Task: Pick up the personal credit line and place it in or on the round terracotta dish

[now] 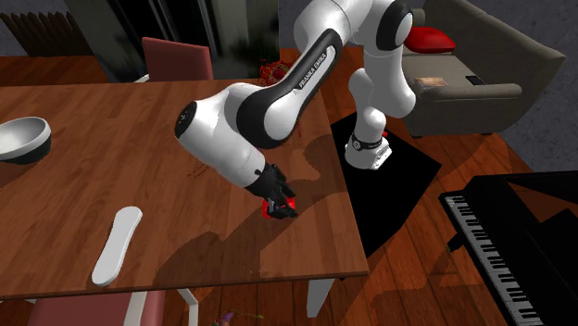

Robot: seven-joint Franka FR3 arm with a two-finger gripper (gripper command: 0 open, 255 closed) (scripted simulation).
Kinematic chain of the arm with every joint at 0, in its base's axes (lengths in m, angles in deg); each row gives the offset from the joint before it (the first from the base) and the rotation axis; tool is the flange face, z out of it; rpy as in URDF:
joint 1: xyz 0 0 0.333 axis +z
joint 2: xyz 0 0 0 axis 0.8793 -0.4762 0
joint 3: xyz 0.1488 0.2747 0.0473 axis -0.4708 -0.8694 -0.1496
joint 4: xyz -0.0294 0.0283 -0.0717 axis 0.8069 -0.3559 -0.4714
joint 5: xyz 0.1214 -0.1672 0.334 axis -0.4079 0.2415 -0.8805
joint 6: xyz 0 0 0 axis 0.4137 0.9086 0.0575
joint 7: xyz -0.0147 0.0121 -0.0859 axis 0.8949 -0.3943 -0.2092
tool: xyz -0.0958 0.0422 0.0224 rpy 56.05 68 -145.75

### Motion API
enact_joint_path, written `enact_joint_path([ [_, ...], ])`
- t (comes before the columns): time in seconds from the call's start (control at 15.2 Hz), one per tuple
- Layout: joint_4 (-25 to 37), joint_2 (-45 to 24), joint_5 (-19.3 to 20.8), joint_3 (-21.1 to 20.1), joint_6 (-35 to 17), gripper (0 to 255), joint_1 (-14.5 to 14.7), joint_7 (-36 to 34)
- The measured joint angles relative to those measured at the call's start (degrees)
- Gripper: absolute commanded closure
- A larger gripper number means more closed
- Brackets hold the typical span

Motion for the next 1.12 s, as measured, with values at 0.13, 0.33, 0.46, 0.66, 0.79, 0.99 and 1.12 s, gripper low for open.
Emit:
enact_joint_path([
  [0.13,-1.43,1.19,0.58,0.83,0.45,255,-1.27,1.97],
  [0.33,-5.56,4.44,1.7,2.4,0.8,255,-3.54,5.72],
  [0.46,-7.57,6.18,2.52,3.45,1.18,255,-4.92,8.0],
  [0.66,-9.98,7.98,4.01,5.13,1.62,255,-7.03,11.64],
  [0.79,-10.61,8.91,5.11,6.3,2.48,255,-8.45,13.94],
  [0.99,-12.48,10.3,6.94,8.14,2.83,255,-10.59,17.68],
  [1.12,-12.71,10.81,8.23,9.4,3.6,255,-12.05,20.14],
])
